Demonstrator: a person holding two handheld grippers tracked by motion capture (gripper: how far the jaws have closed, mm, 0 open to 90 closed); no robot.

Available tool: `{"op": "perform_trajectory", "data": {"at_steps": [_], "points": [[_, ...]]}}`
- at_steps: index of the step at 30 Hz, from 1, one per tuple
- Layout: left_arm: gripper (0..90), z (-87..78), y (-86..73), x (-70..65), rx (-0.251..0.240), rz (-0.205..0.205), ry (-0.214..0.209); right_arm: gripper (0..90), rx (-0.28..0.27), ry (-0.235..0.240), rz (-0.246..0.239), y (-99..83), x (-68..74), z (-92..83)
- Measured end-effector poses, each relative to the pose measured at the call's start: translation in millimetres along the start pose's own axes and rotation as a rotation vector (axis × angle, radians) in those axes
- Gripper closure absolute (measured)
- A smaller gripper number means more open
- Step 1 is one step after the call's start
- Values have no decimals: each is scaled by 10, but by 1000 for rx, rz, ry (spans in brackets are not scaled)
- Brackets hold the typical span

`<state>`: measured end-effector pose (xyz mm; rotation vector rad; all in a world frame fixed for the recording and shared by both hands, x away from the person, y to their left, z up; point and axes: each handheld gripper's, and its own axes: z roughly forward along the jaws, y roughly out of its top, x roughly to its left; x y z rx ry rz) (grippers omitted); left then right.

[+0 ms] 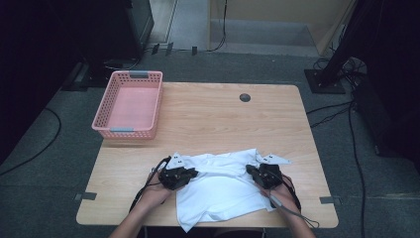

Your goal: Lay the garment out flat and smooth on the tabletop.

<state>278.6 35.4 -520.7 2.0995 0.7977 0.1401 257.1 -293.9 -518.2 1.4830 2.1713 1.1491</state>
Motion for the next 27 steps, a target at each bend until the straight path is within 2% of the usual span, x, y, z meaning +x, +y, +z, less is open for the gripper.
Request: {"op": "perform_trajectory", "data": {"at_steps": [2, 4, 6, 8, 9, 10, 11, 12, 13, 14, 15, 16, 17, 18, 20, 22, 24, 27], "points": [[862, -45, 7, -59, 6, 35, -1, 900, 17, 25, -14, -19, 29, -87], [862, -135, 82, -64, -25, 71, 50, 900, -3, 54, -23, 25, 38, -189], [865, -204, 233, 7, -65, 58, 73, 900, -43, 76, -22, 169, 27, -268], [867, -203, 450, 120, -81, 43, 96, 900, -84, 81, -35, 406, 21, -294], [867, -174, 584, 196, -78, 28, 116, 900, -104, 82, -38, 554, 19, -286], [867, -117, 731, 287, -71, -3, 157, 900, -127, 71, -33, 720, 7, -260], [864, -44, 882, 402, -69, -54, 218, 900, -144, 50, -10, 896, -20, -204], [838, 41, 1017, 540, -78, -129, 279, 900, -154, 6, 9, 1067, -64, -113], [732, 122, 1132, 678, -80, -206, 342, 900, -163, -49, 56, 1219, -132, 1], [590, 122, 1132, 678, -80, -206, 342, 831, -169, -80, 160, 1336, -230, 117], [458, 240, 1288, 896, -57, -293, 442, 749, -177, -86, 277, 1413, -330, 215], [364, 261, 1328, 968, -52, -334, 463, 659, -198, -94, 369, 1452, -408, 281], [323, 257, 1346, 1015, -61, -365, 457, 614, -223, -102, 426, 1465, -456, 321], [299, 238, 1347, 1032, -83, -379, 440, 613, -232, -113, 441, 1465, -473, 334], [287, 212, 1330, 1012, -92, -348, 429, 613, -224, -140, 393, 1435, -444, 327], [284, 203, 1275, 966, -83, -302, 415, 625, -212, -124, 320, 1357, -372, 326], [285, 221, 1204, 914, -68, -279, 404, 641, -166, -128, 242, 1272, -280, 355], [286, 299, 1086, 821, -32, -249, 386, 670, -112, -91, 176, 1152, -153, 414]]}}
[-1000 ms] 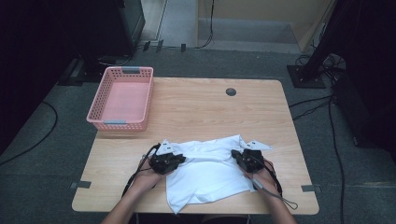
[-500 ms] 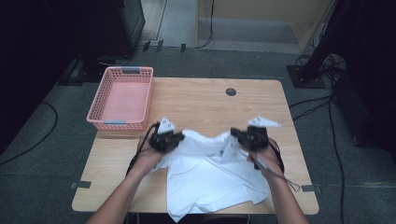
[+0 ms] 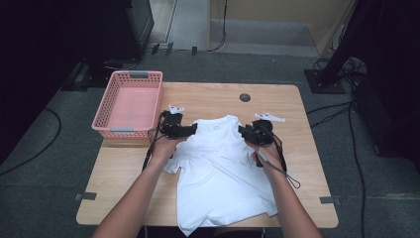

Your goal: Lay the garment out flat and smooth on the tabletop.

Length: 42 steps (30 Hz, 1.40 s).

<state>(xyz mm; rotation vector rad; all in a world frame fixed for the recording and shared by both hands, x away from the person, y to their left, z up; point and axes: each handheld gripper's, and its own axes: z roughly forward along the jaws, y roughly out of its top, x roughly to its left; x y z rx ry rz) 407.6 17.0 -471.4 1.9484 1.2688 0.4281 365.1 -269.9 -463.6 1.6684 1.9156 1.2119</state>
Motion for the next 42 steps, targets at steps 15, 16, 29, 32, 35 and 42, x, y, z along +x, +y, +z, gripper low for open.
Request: {"op": "perform_trajectory", "data": {"at_steps": [15, 16, 29, 32, 35, 42], "points": [[281, 303, -305, -99, 61, 48, 54, 679, 182, 44, -325, -593, 534, 278], [281, 303, -320, -102, 53, 61, 61, 710, 177, 30, -345, -611, 539, 286], [282, 308, -338, -52, 36, 75, 77, 891, 67, 44, -116, -342, -113, -104], [282, 316, -326, -33, 36, 73, 80, 897, 48, 6, -60, -289, -346, -226], [281, 325, -316, -23, 40, 82, 83, 897, 29, -46, -57, -250, -477, -315], [280, 336, -305, 17, 31, 84, 57, 896, 37, -211, 67, -153, -947, -317]]}}
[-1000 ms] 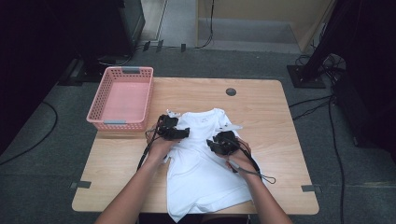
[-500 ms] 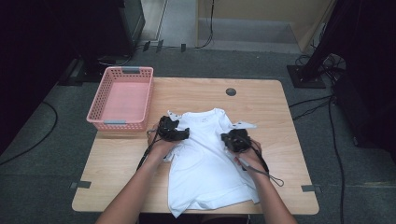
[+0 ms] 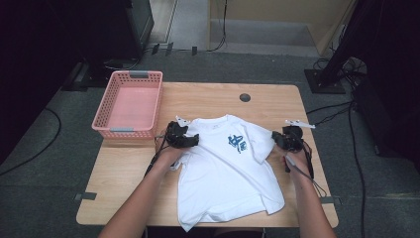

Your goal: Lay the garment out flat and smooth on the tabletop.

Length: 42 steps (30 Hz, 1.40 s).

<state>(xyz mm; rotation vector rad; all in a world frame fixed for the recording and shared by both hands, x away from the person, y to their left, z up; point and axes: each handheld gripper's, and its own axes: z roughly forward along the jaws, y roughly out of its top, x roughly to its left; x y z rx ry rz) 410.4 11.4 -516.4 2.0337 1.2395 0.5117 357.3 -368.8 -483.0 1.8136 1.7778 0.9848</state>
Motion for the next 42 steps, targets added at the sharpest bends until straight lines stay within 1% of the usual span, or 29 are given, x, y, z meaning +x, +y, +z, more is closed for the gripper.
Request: {"op": "perform_trajectory", "data": {"at_steps": [1, 2, 3, 4, 5, 6, 7, 8, 9, 10, 13, 15, 17, 18, 20, 21, 23, 24, 26, 29, 30, 31, 32, 36, 37, 38, 39, 40, 42], "points": [[270, 0, 0, 0, 0, 0, 0, 896, 0, 0, 0, 0, 0, 0], [270, 1, 10, 8, 6, 0, -13, 895, 3, -28, 7, 15, -55, 29], [261, -2, 18, 19, 14, 0, -21, 893, 7, -56, 26, 31, -100, 55], [261, -6, 25, 35, 15, -9, -31, 883, 4, -84, 36, 44, -145, 80], [260, -11, 28, 48, 17, -22, -37, 823, -7, -125, 60, 55, -183, 97], [233, -13, 29, 59, 19, -34, -34, 788, -25, -162, 91, 58, -197, 97], [214, -22, 28, 68, 22, -39, -24, 754, -47, -168, 130, 59, -194, 87], [214, -29, 28, 74, 20, -39, -20, 719, -74, -151, 149, 57, -169, 76], [214, -36, 29, 79, 19, -43, -17, 706, -89, -137, 145, 54, -136, 72], [214, -48, 32, 84, 19, -47, -14, 684, -98, -119, 128, 54, -76, 77], [214, -76, 43, 96, 14, -64, -11, 616, -111, -24, 47, 66, 166, 128], [214, -70, 42, 94, 25, -72, -13, 574, -113, 10, -12, 80, 341, 197], [214, -48, 30, 83, 37, -68, -13, 525, -111, 55, -58, 85, 503, 297], [214, -43, 27, 74, 34, -61, -7, 506, -108, 56, -84, 80, 580, 355], [214, -39, 28, 60, 32, -63, -6, 474, -91, 40, -121, 56, 711, 482], [214, -36, 28, 57, 31, -60, -7, 450, -82, 29, -121, 29, 772, 560], [214, -33, 28, 51, 33, -52, -3, 412, -59, 1, -116, -12, 831, 657], [214, -31, 28, 50, 32, -49, -4, 379, -55, -15, -111, -32, 845, 690], [214, -31, 24, 52, 31, -45, -6, 343, -44, -29, -87, -63, 836, 736], [214, -36, 24, 67, 26, -55, -17, 298, -49, -23, -77, -92, 794, 748], [213, -40, 27, 74, 29, -60, -15, 278, -45, -27, -89, -94, 789, 748], [210, -47, 31, 78, 31, -71, -11, 257, -40, -37, -100, -94, 787, 747], [192, -75, 40, 92, 30, -81, -10, 229, -31, -66, -117, -98, 779, 746], [193, -184, 63, 132, 3, -102, -29, 189, -19, -84, -134, -103, 736, 736], [193, -214, 70, 155, 2, -109, -34, 185, -17, -84, -140, -103, 717, 731], [193, -245, 78, 176, -1, -125, -39, 182, -15, -84, -139, -103, 694, 725], [193, -245, 78, 176, -1, -125, -39, 182, -16, -86, -139, -103, 668, 718], [194, -311, 90, 235, -1, -151, -56, 181, -16, -89, -132, -103, 641, 709], [193, -378, 95, 294, -5, -176, -72, 175, -15, -98, -130, -99, 580, 696]]}}
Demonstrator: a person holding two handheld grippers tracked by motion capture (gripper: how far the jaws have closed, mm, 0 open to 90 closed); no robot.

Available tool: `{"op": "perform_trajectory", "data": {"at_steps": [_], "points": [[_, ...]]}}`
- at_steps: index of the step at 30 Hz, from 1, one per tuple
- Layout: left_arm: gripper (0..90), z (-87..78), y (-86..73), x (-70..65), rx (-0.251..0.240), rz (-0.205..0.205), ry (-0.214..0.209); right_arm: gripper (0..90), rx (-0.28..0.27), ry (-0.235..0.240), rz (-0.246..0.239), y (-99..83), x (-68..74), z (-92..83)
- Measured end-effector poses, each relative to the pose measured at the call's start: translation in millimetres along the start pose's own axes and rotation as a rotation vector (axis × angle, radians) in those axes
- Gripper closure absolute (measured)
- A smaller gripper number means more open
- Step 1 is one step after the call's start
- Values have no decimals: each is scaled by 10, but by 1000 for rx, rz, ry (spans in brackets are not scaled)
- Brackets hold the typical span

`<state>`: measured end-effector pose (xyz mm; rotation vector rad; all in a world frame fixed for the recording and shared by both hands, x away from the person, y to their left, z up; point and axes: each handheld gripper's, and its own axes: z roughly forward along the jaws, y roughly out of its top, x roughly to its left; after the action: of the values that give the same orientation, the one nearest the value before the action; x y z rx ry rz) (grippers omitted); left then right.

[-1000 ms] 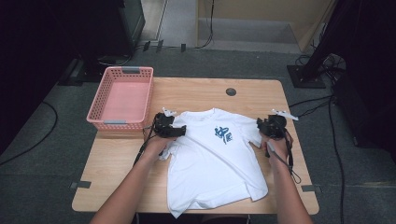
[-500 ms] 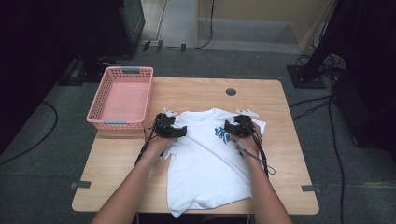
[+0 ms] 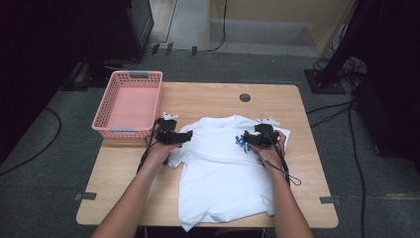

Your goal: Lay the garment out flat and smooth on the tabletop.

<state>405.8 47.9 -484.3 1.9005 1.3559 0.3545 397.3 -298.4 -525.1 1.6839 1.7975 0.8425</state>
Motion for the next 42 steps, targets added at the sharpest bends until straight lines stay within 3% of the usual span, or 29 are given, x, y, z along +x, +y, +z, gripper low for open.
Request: {"op": "perform_trajectory", "data": {"at_steps": [4, 9, 11, 12, 14, 17, 19, 22, 23, 24, 27, 31, 34, 35, 36, 37, 38, 39, 40, 41, 42], "points": [[199, -87, -28, 40, 15, 12, -37, 172, 1, -11, 12, -9, -121, -14], [200, -87, -141, -12, 60, 87, -10, 172, -1, -13, 24, -21, -195, -32], [316, -96, -190, -67, 60, 145, 35, 172, -1, -10, 24, -24, -209, -37], [328, -98, -205, -99, 67, 168, 44, 172, -2, -9, 25, -26, -214, -39], [379, -106, -224, -168, 76, 198, 13, 172, -2, -7, 22, -28, -228, -42], [478, -96, -231, -242, 95, 202, -5, 172, -2, -8, 23, -30, -241, -45], [559, -30, -242, -309, 136, 189, 21, 172, -4, -11, 23, -34, -261, -49], [659, 33, -263, -343, 164, 203, 29, 172, -2, -13, 25, -41, -281, -58], [682, 33, -263, -343, 164, 203, 29, 172, -2, -13, 25, -41, -281, -58], [710, 43, -271, -365, 161, 234, 36, 172, -2, -11, 28, -46, -300, -65], [814, 43, -265, -371, 157, 264, 46, 172, -4, -8, 31, -54, -329, -76], [900, 35, -229, -335, 159, 276, 76, 172, -6, -5, 34, -63, -360, -86], [900, 37, -159, -246, 130, 283, 177, 171, -6, -3, 29, -68, -380, -92], [900, 37, -159, -246, 130, 283, 177, 172, -5, -2, 32, -69, -384, -95], [895, 32, -127, -234, 86, 354, 340, 171, -6, -2, 31, -70, -391, -95], [838, 19, -113, -261, 39, 417, 448, 171, -6, 0, 30, -70, -395, -96], [777, -19, -82, -290, -8, 422, 480, 166, -7, 3, 32, -71, -398, -97], [705, -65, -43, -314, -46, 396, 475, 162, -6, 7, 34, -70, -400, -97], [646, -107, -2, -328, -79, 344, 447, 162, -7, 10, 35, -71, -403, -97], [617, -107, -2, -328, -79, 344, 447, 161, -8, 11, 37, -71, -407, -99], [613, -154, 44, -351, -108, 244, 318, 161, -9, 14, 41, -71, -409, -100]]}}
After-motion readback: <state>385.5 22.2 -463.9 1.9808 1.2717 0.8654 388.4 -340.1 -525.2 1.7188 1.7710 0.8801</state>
